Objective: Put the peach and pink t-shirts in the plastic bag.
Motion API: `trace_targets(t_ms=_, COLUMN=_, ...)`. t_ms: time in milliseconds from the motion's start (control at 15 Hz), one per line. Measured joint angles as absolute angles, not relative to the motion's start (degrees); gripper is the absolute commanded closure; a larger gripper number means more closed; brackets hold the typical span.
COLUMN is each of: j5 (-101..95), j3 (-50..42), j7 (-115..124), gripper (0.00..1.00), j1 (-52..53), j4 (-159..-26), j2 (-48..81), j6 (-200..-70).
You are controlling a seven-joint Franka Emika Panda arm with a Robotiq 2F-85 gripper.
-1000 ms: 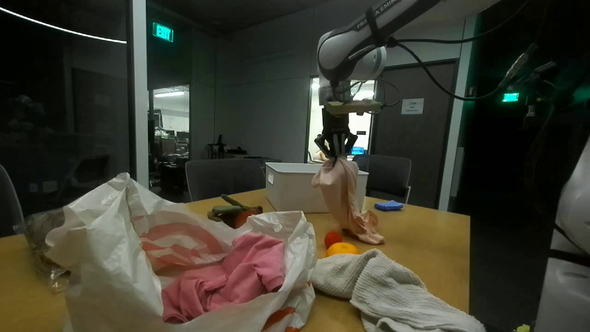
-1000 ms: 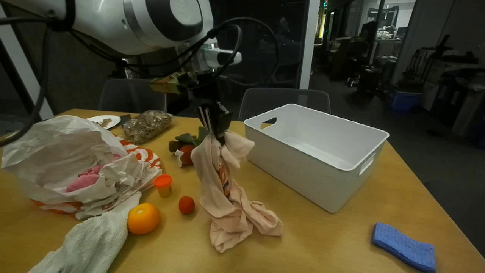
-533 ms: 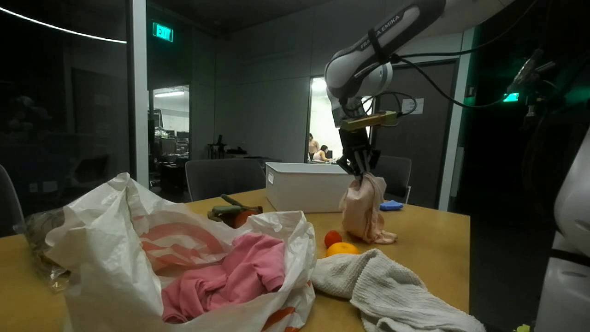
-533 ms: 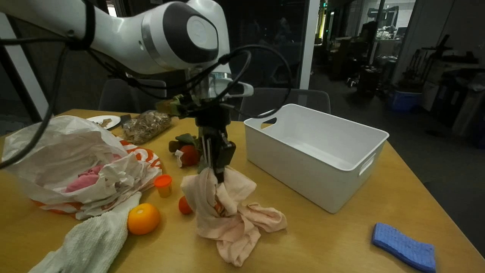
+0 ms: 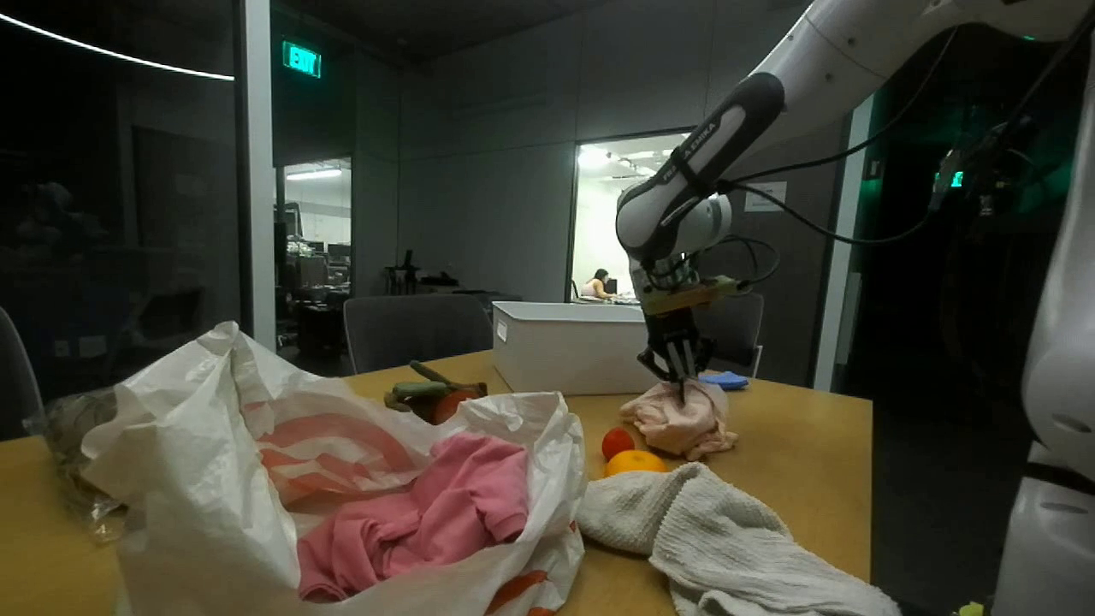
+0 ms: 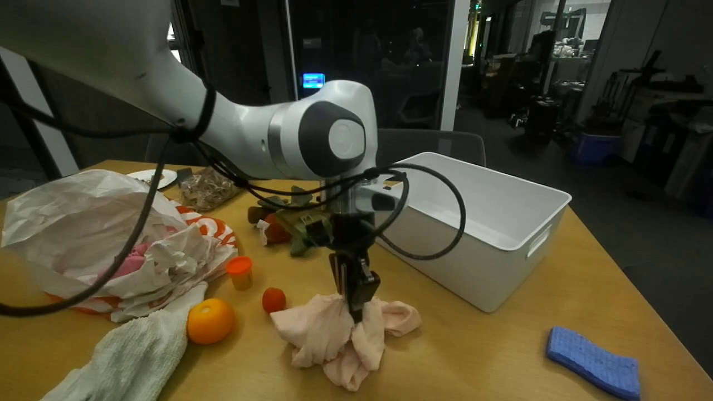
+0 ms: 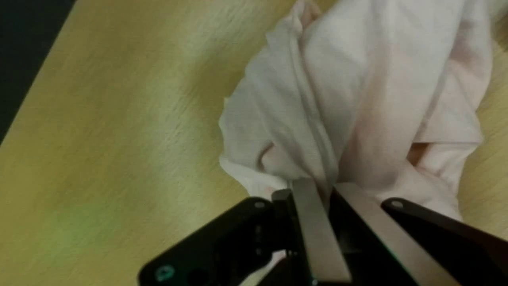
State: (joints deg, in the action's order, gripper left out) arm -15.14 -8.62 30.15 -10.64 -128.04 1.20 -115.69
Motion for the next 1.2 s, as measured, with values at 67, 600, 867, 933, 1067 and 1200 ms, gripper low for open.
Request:
trace_targets(t_ms=67, j5=-14.7, j3=-9.05, j7=30.21, gripper=0.66, j1=-10.69, j4=-128.05, j2=2.32, j6=-117.68)
trace_targets(t_ms=600, j5=-11.47, j3=-9.92, j7=30.47, gripper=0.14, j1=-10.62, j4=-127.93, j2=3.47, j6=-119.79)
trace_targets(t_ms=867, j5=-11.53, j3=-9.72, j7=30.41, gripper=0.0, j1=-10.37, j4=-130.26, j2=-2.23, j6=-119.75)
trace_targets(t_ms=933, j5=-11.49, j3=-9.54, j7=30.37, gripper=0.0, j1=-10.32, j4=-131.08, j2=-3.72, j6=-119.75)
trace_targets(t_ms=1067, j5=-9.25, j3=-9.16, j7=29.09, gripper=0.0, j1=-10.05, j4=-132.87, j2=-6.18, j6=-119.82)
trace_targets(t_ms=1200, j5=-5.7, j3=-8.87, j7=26.27, gripper=0.0, j1=-9.66, j4=-134.16, j2=-7.13, j6=-120.9)
